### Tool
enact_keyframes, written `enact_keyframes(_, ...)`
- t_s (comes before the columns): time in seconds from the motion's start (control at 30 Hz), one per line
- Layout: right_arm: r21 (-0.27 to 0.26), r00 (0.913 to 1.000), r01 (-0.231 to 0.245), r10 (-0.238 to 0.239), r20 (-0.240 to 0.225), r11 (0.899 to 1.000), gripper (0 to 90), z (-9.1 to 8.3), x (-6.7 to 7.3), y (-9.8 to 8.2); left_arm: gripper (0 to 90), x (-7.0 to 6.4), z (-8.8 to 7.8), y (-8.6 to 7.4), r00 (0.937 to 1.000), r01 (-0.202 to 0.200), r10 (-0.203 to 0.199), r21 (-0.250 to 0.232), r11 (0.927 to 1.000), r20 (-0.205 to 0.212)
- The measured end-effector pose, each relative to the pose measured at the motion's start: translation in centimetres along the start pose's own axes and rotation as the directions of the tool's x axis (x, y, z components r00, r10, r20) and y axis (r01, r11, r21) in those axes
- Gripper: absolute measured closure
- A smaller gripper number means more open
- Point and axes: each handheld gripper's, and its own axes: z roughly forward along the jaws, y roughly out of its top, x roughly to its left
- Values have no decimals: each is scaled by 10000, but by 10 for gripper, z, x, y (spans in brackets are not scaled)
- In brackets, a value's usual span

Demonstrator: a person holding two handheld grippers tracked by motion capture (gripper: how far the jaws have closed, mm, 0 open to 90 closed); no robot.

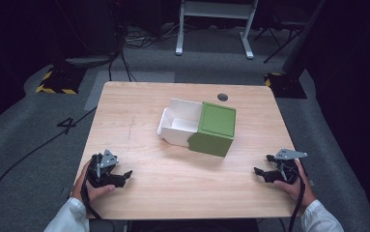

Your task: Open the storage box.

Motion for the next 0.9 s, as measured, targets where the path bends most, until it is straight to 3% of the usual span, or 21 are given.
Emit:
enact_keyframes(0.17,0,10000,0,0,2,10000,166,0,0,0,172,4,3,-10,9996,285,-285,-16,9996,28)
enact_keyframes(0.27,2,10000,0,0,2,10000,166,0,0,0,170,4,1,-11,9997,216,-217,-39,9998,-118)
enact_keyframes(0.43,0,10000,-2,2,0,10000,166,0,0,0,171,7,1,-12,9975,686,-687,85,9976,140)
enact_keyframes(0.9,0,10000,-7,7,10,10000,165,0,0,0,166,8,2,-12,9977,656,-657,88,9978,194)
